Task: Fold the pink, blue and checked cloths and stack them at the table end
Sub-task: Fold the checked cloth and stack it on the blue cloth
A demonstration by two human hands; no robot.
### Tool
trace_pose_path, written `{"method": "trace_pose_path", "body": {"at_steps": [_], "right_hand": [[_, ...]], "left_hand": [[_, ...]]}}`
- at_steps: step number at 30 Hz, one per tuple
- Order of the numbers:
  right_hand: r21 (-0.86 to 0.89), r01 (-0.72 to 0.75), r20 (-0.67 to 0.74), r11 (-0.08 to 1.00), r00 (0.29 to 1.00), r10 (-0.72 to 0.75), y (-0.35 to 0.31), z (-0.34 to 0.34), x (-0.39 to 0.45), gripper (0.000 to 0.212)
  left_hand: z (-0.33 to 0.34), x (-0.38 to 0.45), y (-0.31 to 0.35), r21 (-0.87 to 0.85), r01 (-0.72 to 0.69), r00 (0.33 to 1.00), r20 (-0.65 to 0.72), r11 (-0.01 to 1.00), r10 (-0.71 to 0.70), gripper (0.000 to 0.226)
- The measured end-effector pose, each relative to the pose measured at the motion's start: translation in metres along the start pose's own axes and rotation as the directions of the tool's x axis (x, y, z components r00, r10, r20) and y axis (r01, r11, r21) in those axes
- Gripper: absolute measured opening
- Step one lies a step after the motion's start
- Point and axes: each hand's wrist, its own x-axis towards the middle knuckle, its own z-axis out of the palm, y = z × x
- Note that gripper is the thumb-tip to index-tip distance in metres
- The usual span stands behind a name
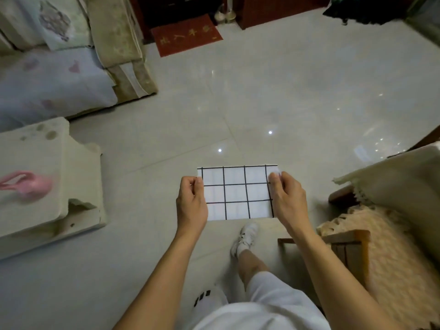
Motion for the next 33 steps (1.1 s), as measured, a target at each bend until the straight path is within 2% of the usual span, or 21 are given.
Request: {"method": "trace_pose_path", "body": {"at_steps": [7, 17, 23, 33], "right_hand": [[0.047, -0.071, -0.098, 0.996, 0.992, 0.075, 0.003, -0.020, 0.120, 0.043], [0.080, -0.127, -0.240, 0.989, 0.960, 0.142, 0.011, -0.105, 0.263, 0.039], [0.111, -0.187, -0.365, 0.976, 0.906, 0.215, 0.031, -0.140, 0.306, 0.040], [0.138, -0.282, -0.470, 0.949, 0.825, 0.313, 0.051, -0.173, 0.401, 0.038]], "left_hand": [[0.089, 0.099, 0.053, 0.032, -0.066, 0.994, 0.089, 0.997, 0.063, 0.020], [0.237, 0.184, 0.143, 0.008, -0.103, 0.966, 0.239, 0.995, 0.098, 0.022], [0.309, 0.211, 0.182, -0.003, -0.176, 0.915, 0.370, 0.984, 0.164, 0.018], [0.420, 0.283, 0.223, -0.018, -0.210, 0.815, 0.549, 0.977, 0.185, 0.020]]}}
